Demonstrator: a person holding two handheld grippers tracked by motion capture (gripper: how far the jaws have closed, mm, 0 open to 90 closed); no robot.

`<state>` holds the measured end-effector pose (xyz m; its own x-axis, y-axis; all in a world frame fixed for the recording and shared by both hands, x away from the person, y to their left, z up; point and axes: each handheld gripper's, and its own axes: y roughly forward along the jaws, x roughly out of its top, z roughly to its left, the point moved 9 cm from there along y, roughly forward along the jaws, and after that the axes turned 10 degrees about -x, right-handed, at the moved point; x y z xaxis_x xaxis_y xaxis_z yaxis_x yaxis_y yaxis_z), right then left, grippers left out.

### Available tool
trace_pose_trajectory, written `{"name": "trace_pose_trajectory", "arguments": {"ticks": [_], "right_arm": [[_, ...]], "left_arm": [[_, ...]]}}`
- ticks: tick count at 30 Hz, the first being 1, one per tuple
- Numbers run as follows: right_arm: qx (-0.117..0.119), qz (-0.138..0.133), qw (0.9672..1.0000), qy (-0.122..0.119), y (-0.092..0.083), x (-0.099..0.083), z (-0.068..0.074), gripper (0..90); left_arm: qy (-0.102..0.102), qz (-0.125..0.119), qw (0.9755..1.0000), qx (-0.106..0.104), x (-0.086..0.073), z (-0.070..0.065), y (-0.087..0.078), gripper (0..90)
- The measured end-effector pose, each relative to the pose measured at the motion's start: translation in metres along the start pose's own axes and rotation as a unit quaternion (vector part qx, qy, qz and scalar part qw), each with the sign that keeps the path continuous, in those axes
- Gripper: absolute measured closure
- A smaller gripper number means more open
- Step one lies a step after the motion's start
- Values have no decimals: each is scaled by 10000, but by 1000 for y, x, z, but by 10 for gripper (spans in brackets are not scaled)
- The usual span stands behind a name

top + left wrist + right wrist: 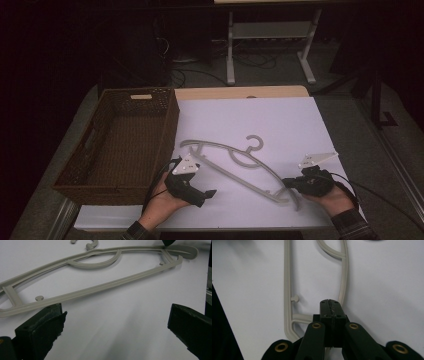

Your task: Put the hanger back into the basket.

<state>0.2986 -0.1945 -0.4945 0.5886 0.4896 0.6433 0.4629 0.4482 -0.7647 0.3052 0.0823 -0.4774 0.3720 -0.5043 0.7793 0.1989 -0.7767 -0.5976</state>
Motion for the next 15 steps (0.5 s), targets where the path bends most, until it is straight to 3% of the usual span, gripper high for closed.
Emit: {"name": "trace_pose_trajectory", "arguments": {"ticks": [15], "right_arm": [[29, 124, 9999, 19, -10, -14, 4, 899]], "left_arm": [[-15, 13, 10000, 20, 0, 0, 1, 0]]}}
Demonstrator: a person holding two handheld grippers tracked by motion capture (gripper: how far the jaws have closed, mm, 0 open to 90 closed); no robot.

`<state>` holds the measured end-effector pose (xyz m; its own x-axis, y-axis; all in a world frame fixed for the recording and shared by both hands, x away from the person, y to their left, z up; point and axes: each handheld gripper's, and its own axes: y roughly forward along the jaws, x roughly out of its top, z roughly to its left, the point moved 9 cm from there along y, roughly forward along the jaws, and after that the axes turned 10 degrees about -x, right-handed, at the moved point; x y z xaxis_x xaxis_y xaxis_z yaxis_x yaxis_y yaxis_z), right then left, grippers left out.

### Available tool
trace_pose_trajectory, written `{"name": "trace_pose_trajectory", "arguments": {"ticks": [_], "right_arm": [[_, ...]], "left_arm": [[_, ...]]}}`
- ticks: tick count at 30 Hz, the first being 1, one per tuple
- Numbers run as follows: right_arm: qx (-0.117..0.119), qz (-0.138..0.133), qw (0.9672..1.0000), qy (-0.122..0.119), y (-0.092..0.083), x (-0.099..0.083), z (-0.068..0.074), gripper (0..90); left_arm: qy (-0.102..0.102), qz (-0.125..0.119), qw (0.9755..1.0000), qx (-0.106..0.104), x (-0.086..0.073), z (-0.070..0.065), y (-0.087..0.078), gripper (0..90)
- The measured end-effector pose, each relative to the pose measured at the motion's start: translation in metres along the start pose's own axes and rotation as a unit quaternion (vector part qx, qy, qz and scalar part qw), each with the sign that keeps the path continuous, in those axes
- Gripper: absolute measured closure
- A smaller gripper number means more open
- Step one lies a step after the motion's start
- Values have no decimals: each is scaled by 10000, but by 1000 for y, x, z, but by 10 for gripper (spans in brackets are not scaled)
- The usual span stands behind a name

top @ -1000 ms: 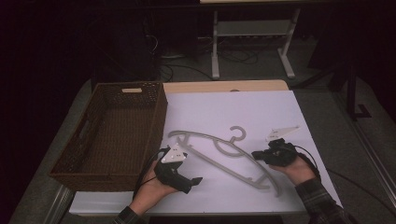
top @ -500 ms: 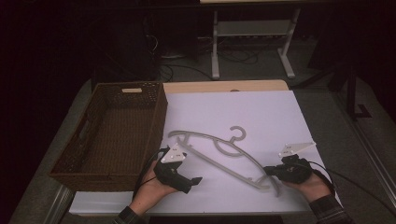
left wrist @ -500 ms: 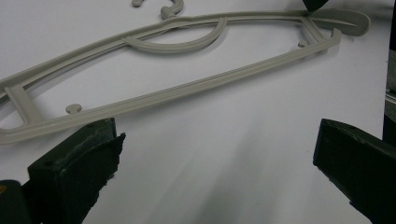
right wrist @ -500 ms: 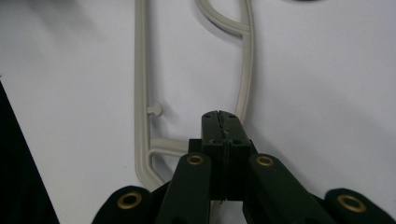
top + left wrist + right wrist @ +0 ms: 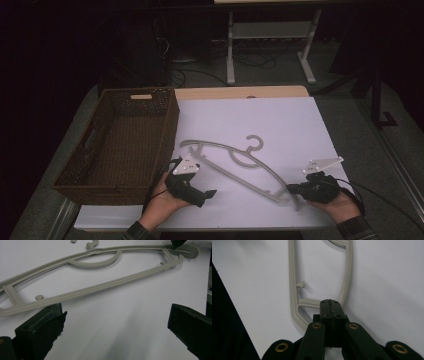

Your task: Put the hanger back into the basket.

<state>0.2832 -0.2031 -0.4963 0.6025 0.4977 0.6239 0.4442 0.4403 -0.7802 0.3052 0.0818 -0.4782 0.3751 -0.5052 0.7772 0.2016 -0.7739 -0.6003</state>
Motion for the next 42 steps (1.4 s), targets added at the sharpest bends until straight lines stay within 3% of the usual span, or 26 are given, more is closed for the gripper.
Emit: {"name": "trace_pose_trajectory", "arguments": {"ticks": [4, 8, 11, 19, 26, 29, 32, 42], "right_arm": [[3, 48, 10000, -2, 0, 0, 0, 900], [-31, 314, 9993, -175, 6, -4, 8, 900], [-125, 318, 9993, -141, 6, -4, 4, 900], [-544, 387, 9978, 7, 8, -2, -27, 900], [-855, 315, 9956, 195, 16, 11, -65, 900], [-912, 294, 9951, 245, 19, 14, -73, 900], [-1072, 273, 9933, 333, 24, 21, -88, 900], [-1359, 204, 9880, 704, 39, 39, -122, 900]], "left_arm": [[-12, -5, 10000, 8, 0, 0, 0, 0], [-23, -24, 10000, 15, 0, 1, -1, 0], [-25, -22, 10000, 17, 0, 1, -1, 0], [-14, 7, 10000, 9, 0, 1, 0, 0], [-11, 29, 10000, -12, -1, 0, 2, 0], [-14, 32, 10000, -19, -1, 0, 3, 0], [2, 59, 10000, -17, -1, 0, 3, 0], [-33, 55, 10000, -26, -2, 0, 4, 0]]}}
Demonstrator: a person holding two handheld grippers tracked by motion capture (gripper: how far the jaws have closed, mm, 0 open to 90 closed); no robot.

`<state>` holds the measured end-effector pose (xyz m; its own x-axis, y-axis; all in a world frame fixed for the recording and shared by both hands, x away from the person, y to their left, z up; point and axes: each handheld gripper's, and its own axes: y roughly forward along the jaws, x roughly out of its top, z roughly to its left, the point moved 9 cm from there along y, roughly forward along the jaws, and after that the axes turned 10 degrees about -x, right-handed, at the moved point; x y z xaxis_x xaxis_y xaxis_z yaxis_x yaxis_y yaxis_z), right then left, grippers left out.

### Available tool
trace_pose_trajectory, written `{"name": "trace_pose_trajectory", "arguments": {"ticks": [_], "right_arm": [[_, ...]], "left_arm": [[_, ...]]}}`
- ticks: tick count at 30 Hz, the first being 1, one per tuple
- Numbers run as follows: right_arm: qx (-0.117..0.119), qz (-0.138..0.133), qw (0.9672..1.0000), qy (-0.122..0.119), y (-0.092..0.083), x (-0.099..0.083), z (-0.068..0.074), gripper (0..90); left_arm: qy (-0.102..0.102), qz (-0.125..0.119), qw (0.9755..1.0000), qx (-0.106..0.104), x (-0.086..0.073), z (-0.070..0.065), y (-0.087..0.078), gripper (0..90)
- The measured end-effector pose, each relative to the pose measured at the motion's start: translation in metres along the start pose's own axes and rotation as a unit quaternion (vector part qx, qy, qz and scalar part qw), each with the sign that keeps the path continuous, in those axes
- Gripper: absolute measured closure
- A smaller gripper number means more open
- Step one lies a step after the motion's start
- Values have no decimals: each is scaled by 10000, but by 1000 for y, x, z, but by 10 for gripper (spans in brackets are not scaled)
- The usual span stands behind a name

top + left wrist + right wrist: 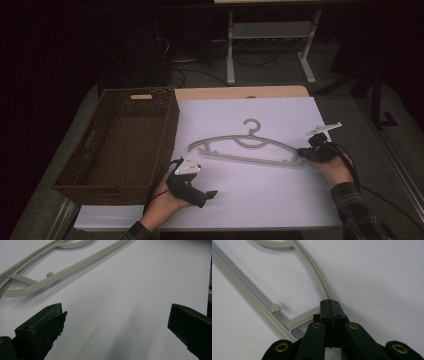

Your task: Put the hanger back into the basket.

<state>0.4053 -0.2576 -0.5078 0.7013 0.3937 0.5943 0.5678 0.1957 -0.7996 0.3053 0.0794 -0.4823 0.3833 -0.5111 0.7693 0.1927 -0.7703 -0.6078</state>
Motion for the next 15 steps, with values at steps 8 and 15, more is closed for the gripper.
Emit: {"name": "trace_pose_trajectory", "arguments": {"ticks": [8, 15], "right_arm": [[29, -324, 9994, 107, -8, 10, 0, 900], [559, -893, 9944, -4, -27, 23, 28, 899]], "left_arm": [[14, 12, 10000, 4, -1, 0, -1, 0], [29, 18, 10000, 12, -1, 0, -2, 0]]}}
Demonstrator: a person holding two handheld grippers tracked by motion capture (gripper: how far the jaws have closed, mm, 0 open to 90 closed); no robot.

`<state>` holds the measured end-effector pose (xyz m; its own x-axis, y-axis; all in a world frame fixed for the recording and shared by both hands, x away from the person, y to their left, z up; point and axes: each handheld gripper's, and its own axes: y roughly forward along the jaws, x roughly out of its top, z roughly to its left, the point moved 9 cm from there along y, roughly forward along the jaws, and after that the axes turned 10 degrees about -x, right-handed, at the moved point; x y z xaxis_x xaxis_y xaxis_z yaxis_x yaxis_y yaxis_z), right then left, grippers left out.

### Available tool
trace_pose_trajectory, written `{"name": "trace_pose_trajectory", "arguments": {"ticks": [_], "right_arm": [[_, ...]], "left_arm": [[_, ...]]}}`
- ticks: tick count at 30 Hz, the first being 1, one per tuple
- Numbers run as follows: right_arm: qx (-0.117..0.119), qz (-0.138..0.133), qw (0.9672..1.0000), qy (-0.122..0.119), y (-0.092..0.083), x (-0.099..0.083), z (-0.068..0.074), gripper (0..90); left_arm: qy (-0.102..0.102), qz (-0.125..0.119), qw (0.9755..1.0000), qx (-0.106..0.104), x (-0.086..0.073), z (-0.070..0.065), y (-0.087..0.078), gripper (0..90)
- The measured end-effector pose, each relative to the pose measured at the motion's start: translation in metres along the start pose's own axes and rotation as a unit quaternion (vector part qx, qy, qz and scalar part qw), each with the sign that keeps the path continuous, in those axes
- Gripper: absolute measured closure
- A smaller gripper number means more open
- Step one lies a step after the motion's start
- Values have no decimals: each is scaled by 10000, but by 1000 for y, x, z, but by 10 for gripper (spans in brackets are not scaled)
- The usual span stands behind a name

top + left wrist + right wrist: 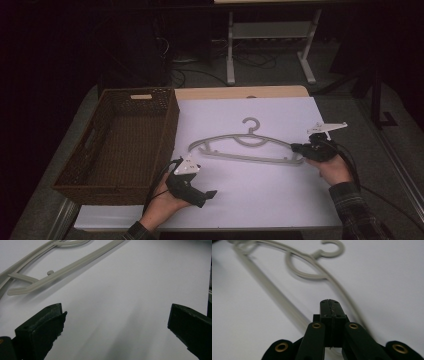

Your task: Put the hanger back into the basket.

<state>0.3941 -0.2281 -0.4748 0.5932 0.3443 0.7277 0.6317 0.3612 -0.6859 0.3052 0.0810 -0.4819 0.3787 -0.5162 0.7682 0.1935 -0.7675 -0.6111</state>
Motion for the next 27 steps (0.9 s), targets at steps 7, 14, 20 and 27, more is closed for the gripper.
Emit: {"name": "trace_pose_trajectory", "arguments": {"ticks": [7, 14, 20, 27], "right_arm": [[399, -88, 9990, -163, 11, 13, 40, 899], [603, 121, 9974, -368, 32, 15, 68, 899], [627, 271, 9966, -458, 46, 13, 79, 899], [560, 439, 9960, -536, 57, 8, 81, 899]], "left_arm": [[-14, 2, 10000, 3, 0, 0, 0, 0], [-30, -13, 10000, 0, 0, 0, 1, 0], [-31, -19, 10000, -3, 0, 0, 0, 0], [-43, -31, 10000, 5, 0, 0, -1, 0]]}}
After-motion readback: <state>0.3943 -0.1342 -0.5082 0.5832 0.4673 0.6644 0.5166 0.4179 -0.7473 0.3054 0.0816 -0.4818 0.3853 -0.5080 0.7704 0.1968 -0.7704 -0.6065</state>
